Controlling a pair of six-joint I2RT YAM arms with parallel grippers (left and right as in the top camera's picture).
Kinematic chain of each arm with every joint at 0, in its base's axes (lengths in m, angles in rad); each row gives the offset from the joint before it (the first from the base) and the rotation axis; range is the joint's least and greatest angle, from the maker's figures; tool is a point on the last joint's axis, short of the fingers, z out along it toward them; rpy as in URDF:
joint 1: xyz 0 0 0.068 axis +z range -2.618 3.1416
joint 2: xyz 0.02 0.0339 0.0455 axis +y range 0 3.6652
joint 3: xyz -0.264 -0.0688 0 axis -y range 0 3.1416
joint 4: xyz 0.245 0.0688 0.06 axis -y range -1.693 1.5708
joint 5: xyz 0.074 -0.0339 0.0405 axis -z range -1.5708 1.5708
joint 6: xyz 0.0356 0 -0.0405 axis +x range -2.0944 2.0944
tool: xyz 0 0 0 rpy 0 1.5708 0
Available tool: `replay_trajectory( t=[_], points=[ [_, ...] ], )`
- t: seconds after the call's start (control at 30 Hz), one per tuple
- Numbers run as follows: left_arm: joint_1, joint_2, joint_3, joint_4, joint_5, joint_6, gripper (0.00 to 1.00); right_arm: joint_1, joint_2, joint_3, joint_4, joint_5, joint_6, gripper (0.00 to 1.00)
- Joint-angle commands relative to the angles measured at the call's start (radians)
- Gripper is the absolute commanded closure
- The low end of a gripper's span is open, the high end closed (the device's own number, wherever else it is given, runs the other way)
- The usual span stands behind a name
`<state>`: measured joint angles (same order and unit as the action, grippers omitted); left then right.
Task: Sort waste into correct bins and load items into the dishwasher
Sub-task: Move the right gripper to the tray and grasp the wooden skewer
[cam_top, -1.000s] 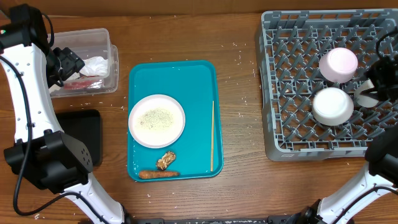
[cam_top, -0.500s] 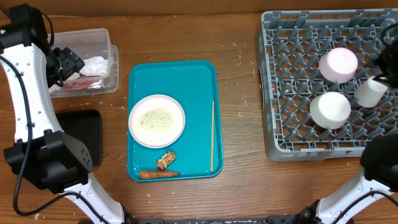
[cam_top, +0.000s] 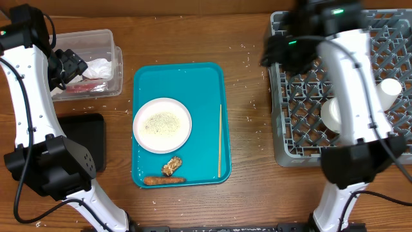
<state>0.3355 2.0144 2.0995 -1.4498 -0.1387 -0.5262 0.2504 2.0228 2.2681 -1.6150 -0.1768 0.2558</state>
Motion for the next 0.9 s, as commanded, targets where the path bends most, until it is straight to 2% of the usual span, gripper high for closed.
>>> replay_trajectory(
  t=[0.0, 0.07, 0.2, 0.5, 0.87],
  points=[
    [-0.003, 0.011, -0.003, 0.000, 0.005, -0.024, 0.00, 0.116, 0.003, -0.067, 0.019, 0.116, 0.069, 0.34],
    [-0.003, 0.011, -0.003, 0.000, 0.005, -0.024, 0.00, 0.173, 0.003, -0.130, 0.044, 0.116, 0.094, 0.35],
    [-0.003, 0.011, -0.003, 0.000, 0.005, -0.024, 0.00, 0.272, 0.003, -0.289, 0.130, 0.116, 0.150, 0.43],
    [-0.003, 0.011, -0.003, 0.000, 0.005, -0.024, 0.00, 0.420, 0.003, -0.599, 0.354, 0.089, 0.232, 0.57],
    [-0.003, 0.011, -0.003, 0.000, 0.005, -0.024, 0.00, 0.504, 0.003, -0.811, 0.579, 0.270, 0.423, 0.58]
  ],
)
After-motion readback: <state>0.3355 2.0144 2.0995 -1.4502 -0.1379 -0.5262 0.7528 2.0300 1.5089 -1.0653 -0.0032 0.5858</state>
